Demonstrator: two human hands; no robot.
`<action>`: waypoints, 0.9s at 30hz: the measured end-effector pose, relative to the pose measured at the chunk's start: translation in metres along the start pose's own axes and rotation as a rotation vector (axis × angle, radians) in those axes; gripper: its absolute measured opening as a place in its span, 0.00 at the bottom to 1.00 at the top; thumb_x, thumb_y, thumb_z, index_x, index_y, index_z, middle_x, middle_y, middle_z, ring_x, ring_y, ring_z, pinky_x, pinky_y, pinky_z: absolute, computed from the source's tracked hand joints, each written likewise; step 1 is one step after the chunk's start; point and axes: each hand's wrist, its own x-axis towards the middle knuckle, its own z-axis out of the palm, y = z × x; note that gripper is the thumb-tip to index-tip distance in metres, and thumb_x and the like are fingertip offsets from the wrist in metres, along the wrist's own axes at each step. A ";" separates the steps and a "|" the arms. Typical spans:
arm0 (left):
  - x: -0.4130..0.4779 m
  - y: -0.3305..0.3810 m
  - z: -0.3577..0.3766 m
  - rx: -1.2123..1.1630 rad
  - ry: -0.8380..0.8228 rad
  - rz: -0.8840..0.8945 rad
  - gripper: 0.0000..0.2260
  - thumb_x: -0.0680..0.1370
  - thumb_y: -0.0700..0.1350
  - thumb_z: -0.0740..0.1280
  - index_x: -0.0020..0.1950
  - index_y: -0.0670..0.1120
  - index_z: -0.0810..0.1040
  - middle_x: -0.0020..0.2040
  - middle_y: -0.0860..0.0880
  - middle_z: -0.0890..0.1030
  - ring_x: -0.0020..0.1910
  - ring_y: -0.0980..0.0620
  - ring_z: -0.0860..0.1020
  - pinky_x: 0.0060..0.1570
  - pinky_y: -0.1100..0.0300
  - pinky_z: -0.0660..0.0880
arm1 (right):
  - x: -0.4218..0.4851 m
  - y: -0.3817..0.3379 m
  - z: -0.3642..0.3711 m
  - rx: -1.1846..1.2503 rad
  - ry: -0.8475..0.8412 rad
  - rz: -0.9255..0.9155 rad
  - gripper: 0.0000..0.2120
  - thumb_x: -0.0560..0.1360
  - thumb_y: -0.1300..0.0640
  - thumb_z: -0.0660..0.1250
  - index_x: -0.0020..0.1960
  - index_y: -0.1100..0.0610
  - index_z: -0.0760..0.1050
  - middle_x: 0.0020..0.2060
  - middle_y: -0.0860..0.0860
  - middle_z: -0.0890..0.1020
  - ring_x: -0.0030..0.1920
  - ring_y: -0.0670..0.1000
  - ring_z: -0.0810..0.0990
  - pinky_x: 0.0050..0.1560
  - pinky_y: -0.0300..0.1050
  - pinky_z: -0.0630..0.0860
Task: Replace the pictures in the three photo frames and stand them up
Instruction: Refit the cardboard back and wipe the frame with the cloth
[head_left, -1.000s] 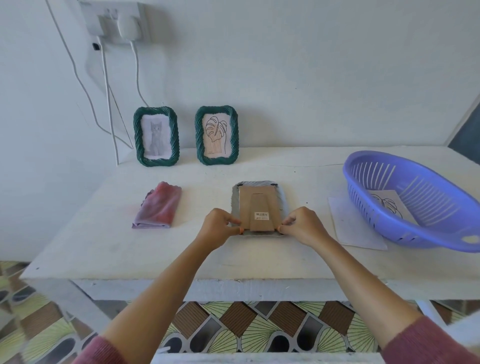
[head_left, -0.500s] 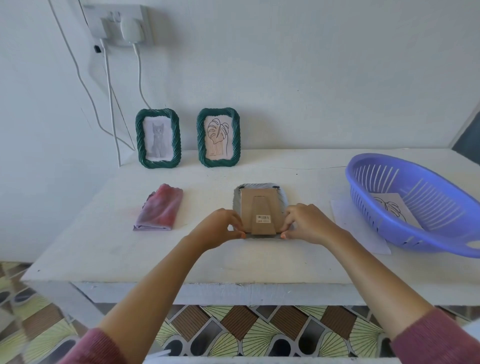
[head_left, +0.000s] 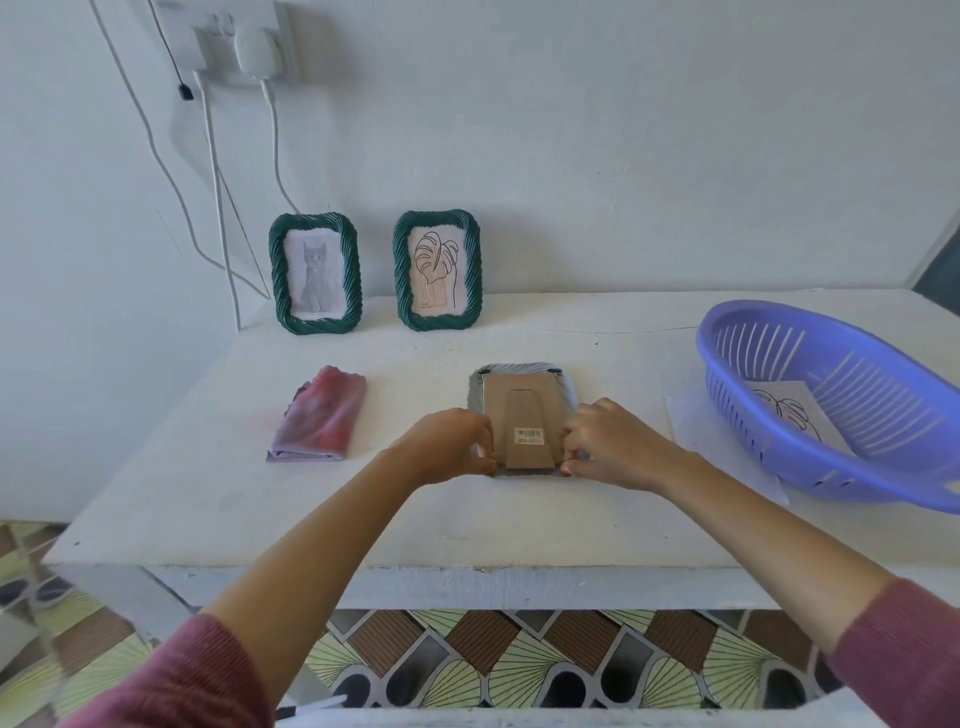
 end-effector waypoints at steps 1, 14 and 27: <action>0.000 0.000 0.000 -0.001 0.003 0.003 0.12 0.75 0.51 0.67 0.50 0.45 0.82 0.55 0.54 0.80 0.51 0.51 0.77 0.47 0.60 0.71 | 0.001 -0.001 0.001 -0.017 0.004 -0.001 0.13 0.76 0.51 0.60 0.46 0.58 0.80 0.42 0.50 0.76 0.49 0.50 0.71 0.52 0.42 0.62; 0.001 -0.003 0.006 -0.238 0.084 0.005 0.05 0.73 0.41 0.69 0.41 0.39 0.81 0.46 0.47 0.81 0.40 0.55 0.75 0.44 0.62 0.74 | 0.001 0.002 0.016 0.276 0.115 0.092 0.07 0.72 0.59 0.63 0.35 0.55 0.72 0.33 0.45 0.69 0.39 0.47 0.69 0.43 0.40 0.63; 0.005 -0.015 0.011 -0.392 0.087 -0.006 0.05 0.72 0.40 0.70 0.44 0.40 0.82 0.46 0.46 0.82 0.41 0.55 0.77 0.47 0.61 0.76 | 0.006 0.005 0.018 0.549 0.044 0.222 0.07 0.71 0.62 0.65 0.35 0.54 0.71 0.35 0.44 0.72 0.39 0.48 0.74 0.41 0.39 0.70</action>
